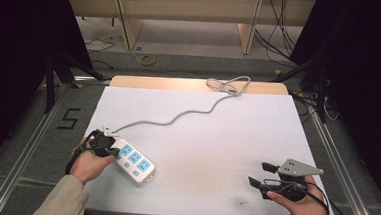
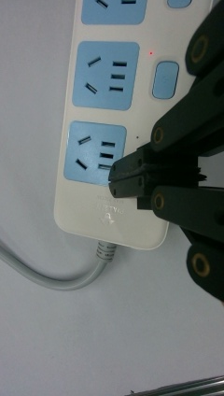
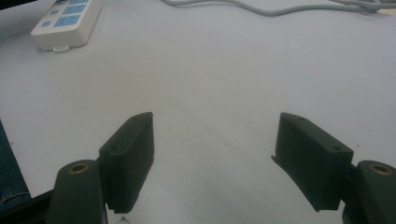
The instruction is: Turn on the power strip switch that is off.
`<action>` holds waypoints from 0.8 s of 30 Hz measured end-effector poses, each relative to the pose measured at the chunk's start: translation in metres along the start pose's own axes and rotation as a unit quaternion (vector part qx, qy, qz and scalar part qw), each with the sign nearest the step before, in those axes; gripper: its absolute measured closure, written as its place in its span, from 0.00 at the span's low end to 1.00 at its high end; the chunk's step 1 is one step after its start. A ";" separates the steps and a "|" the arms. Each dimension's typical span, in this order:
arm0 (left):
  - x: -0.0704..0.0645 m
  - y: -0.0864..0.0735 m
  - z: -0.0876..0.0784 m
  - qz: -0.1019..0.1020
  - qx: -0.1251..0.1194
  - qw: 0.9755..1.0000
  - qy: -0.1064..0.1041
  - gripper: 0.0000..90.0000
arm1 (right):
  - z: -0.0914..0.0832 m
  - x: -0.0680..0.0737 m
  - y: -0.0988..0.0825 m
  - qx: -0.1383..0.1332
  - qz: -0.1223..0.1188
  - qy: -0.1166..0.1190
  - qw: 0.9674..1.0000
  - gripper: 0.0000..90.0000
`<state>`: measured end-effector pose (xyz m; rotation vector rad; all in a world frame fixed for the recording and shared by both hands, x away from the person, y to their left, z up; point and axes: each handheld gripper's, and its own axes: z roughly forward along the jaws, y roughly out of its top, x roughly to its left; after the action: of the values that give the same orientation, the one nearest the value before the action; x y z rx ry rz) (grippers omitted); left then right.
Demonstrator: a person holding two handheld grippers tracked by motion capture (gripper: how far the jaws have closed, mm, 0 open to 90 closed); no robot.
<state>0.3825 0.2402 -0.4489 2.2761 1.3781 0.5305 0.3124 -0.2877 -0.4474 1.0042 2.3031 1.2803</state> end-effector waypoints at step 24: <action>0.002 0.001 -0.001 -0.016 0.004 1.000 -0.015 1.00 | 0.001 -0.001 0.000 0.000 0.004 0.001 1.000 0.32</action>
<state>0.3839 0.2417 -0.4473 2.2549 1.4014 0.4793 0.3133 -0.2876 -0.4478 1.0117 2.3031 1.2860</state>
